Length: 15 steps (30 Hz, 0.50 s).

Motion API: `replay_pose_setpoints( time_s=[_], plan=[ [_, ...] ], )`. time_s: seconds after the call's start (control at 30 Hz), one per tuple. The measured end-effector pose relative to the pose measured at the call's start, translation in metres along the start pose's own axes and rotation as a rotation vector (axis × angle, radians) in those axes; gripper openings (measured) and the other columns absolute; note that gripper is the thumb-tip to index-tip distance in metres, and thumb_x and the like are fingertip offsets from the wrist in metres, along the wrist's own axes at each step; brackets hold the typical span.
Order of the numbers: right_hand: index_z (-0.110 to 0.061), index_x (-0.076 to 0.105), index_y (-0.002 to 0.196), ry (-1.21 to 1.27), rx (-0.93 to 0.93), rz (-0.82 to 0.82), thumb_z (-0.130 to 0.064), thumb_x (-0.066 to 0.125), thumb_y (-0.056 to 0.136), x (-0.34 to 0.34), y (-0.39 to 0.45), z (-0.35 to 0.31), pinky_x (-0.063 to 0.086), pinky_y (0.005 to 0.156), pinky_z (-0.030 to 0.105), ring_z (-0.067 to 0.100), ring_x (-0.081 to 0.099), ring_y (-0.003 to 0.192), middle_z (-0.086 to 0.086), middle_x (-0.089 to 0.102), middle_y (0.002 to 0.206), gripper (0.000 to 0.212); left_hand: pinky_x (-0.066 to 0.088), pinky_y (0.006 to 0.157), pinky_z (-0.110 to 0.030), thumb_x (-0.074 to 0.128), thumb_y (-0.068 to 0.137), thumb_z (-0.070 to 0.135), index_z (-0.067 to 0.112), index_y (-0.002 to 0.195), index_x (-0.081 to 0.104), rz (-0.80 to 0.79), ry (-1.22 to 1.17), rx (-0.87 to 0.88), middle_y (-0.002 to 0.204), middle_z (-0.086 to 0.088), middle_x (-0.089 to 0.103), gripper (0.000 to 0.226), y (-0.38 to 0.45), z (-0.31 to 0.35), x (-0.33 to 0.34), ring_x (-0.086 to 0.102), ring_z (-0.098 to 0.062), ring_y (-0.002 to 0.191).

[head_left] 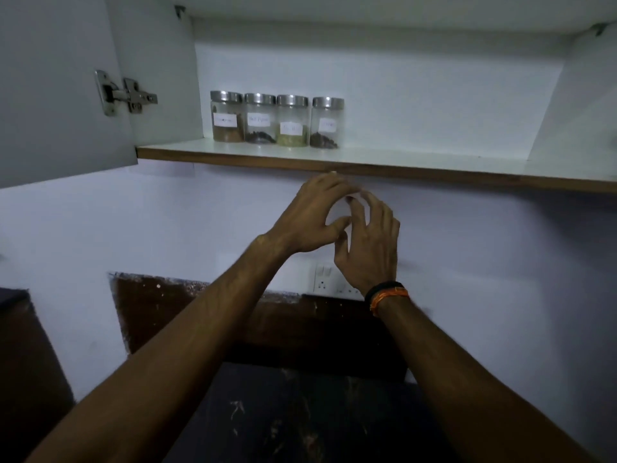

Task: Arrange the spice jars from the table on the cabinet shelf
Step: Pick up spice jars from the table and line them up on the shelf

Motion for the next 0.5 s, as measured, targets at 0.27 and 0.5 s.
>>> replay_pose_setpoints(
  time_s=[0.27, 0.5],
  plan=[
    [-0.010, 0.054, 0.136, 0.092, 0.161, -0.325, -0.017, 0.058, 0.083, 0.016, -0.097, 0.019, 0.040, 0.103, 0.047, 0.033, 0.046, 0.128, 0.014, 0.050, 0.140, 0.054, 0.026, 0.114, -0.032, 0.064, 0.088, 0.027, 0.007, 0.141, 0.051, -0.207, -0.195, -0.249, 0.144, -0.009, 0.055, 0.059, -0.087, 0.000, 0.080, 0.046, -0.025, 0.134],
    [-0.010, 0.058, 0.129, 0.065, 0.226, -0.681, -0.017, 0.061, 0.084, 0.027, -0.193, 0.033, 0.040, 0.099, 0.045, 0.031, 0.047, 0.118, 0.011, 0.049, 0.132, 0.045, 0.043, 0.108, -0.035, 0.071, 0.088, 0.021, 0.010, 0.142, 0.050, -0.558, -0.280, -0.405, 0.138, -0.010, 0.058, 0.059, -0.168, 0.004, 0.152, 0.055, -0.022, 0.126]
  ],
)
Point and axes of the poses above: each hand's wrist, its own y-axis towards the middle knuckle, its own x-axis out of the palm, z = x × y, the point moved 5 cm from there along y, towards the middle knuckle
